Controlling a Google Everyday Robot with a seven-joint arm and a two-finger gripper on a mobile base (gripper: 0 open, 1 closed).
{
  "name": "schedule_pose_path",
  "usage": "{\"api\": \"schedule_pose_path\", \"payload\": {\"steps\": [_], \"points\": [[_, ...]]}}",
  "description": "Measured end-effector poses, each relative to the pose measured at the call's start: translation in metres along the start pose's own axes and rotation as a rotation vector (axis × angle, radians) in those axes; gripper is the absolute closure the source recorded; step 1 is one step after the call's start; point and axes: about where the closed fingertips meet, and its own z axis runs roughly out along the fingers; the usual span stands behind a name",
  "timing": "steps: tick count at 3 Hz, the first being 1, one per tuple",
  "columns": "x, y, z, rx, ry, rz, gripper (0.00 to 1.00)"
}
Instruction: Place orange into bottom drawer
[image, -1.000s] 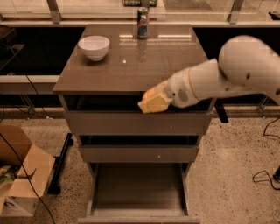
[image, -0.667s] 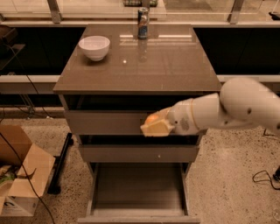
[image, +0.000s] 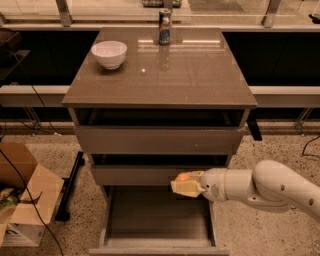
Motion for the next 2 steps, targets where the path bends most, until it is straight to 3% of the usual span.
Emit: {"api": "schedule_pose_path", "payload": {"steps": [1,2], "points": [[0.0192,-0.0087,0.0083,-0.014,-0.011,0.047,1.00],[0.0192,-0.0087,0.0083,-0.014,-0.011,0.047,1.00]]}}
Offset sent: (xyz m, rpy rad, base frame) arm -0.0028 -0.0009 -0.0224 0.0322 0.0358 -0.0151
